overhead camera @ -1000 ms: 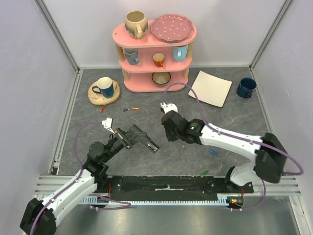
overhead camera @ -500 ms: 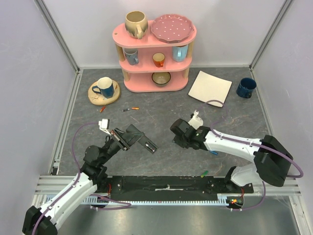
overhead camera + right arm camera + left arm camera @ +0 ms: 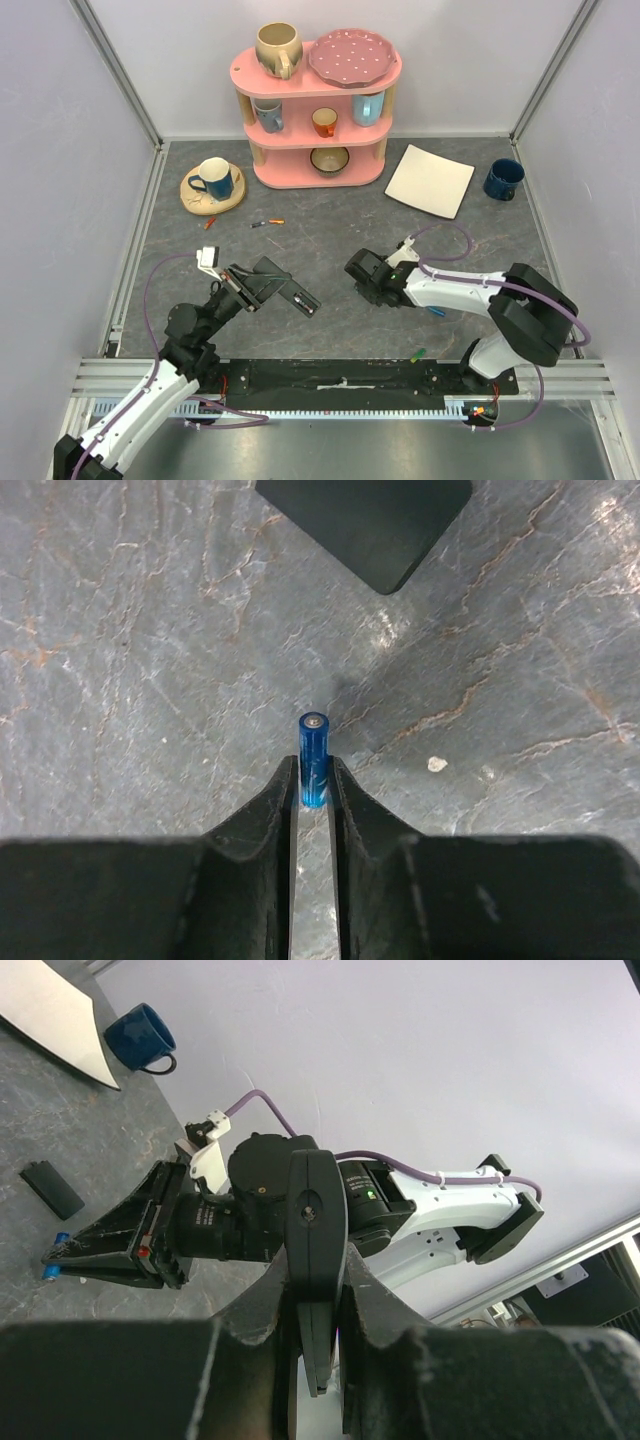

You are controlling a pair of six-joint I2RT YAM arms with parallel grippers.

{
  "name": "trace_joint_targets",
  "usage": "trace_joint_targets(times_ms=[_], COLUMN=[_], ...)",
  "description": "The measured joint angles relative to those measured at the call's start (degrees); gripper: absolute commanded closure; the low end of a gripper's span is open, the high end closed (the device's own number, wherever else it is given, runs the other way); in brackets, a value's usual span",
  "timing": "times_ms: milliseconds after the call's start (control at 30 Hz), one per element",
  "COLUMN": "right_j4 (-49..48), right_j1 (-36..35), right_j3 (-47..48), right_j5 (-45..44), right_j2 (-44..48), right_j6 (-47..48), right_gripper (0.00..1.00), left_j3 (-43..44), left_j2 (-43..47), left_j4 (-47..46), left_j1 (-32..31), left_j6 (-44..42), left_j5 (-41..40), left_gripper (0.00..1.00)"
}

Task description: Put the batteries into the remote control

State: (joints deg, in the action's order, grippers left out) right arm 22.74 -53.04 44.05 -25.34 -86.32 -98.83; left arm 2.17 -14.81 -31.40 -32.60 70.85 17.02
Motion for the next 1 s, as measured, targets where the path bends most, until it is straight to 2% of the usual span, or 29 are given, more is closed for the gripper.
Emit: trace_joint_targets(times_ms=[200,367,567,733,867,1000], right_j4=[-2.0,-3.0,-1.6,1.5,3.4,5.7], right_j1=[0.9,1.5,1.6,2.3,3.0,3.8], right_j3=[0.1,0.8,3.1,7.3,11.5,13.3], right_j5=[1.2,2.7,4.6,6.1,7.0,9.2], right_j2=[-2.7,-3.1,-3.0,0.1,2.6,3.0], right_j6=[0.9,2.8,11.5,28.2,48.1,64.9], right_gripper=[0.61,0.55,0.48,0.46,0.43,0.30], left_j3=[0.0,0.0,0.0,0.0,0.0,0.0], left_j2=[0.1,-0.2,-0.3,-0.3,-0.3,-0.3], left_j4=[1.4,1.4,1.7,1.8,1.8,1.8], left_j1=[0.0,0.0,0.0,0.0,0.0,0.0], left_j6=[0.0,0.0,0.0,0.0,0.0,0.0], left_j5=[0.0,0.0,0.0,0.0,0.0,0.1], left_gripper=[0.98,0.98,0.98,0.98,0.98,0.98])
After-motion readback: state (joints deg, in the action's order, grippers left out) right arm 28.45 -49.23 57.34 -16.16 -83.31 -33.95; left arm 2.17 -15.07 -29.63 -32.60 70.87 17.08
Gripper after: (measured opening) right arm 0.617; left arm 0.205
